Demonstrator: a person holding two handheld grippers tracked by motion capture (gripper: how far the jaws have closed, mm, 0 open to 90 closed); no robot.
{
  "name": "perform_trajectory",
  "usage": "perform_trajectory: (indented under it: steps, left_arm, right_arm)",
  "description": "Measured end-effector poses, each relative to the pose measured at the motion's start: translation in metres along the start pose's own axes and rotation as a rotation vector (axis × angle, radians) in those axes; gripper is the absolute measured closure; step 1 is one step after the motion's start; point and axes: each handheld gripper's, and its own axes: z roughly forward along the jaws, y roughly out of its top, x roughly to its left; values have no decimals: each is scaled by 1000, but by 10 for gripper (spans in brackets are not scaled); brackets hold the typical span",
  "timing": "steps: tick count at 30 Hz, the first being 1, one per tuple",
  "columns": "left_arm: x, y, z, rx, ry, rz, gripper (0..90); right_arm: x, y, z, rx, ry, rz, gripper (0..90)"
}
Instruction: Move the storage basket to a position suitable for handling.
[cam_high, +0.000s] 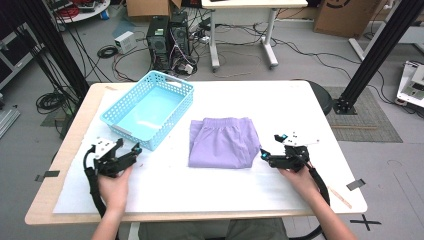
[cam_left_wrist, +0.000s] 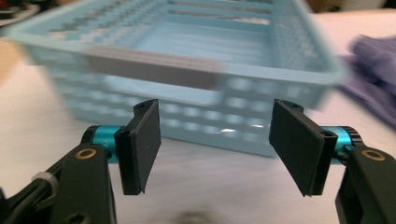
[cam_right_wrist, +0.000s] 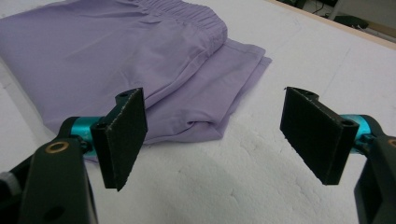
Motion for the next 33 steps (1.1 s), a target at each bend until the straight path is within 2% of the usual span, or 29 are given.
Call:
perform_trajectory:
  steps: [2,3,4,5,6,7,8,11,13,15,19,20,23,27,28,32,33]
  left_arm:
    - [-12,1,6,-2,-26,-1,333]
    - [-17,2,9,4,-26,13,325]
    - [-17,2,9,4,-26,13,315]
    - [-21,4,13,-1,-13,32,315]
    - [-24,7,18,7,28,61,286]
    - [-24,7,18,7,28,61,285]
    - [-23,7,22,2,26,35,279]
    - [-24,7,23,9,36,33,267]
    - [-24,7,24,12,52,45,252]
    - [-24,7,25,12,49,34,250]
    - [-27,7,29,48,85,33,253]
    - [-26,7,29,54,92,30,299]
    - [-18,7,27,27,84,-8,325]
    - [-7,8,25,20,128,-7,332]
    - [-7,8,25,20,128,-7,332]
    - [2,7,23,16,133,-21,335]
    - [4,6,22,10,125,-24,335]
  right_arm:
    - [1,1,0,0,2,2,236]
    - [1,1,0,0,4,-2,236]
    - [1,1,0,0,6,-6,236]
    - [1,1,0,0,6,-6,236]
    - [2,1,1,2,9,-6,236]
    - [2,1,1,2,9,-6,236]
    - [2,1,0,3,11,-3,236]
    - [1,1,0,7,12,-4,236]
    - [1,1,1,5,14,0,236]
    - [1,0,2,13,20,0,236]
    - [2,1,4,9,21,-15,236]
    - [3,1,3,15,19,-15,237]
    - [3,1,2,9,19,-21,239]
    - [4,4,3,1,23,-11,240]
    - [4,4,3,1,23,-11,240]
    - [5,27,9,-40,49,-3,240]
    - [5,27,9,-40,49,-3,240]
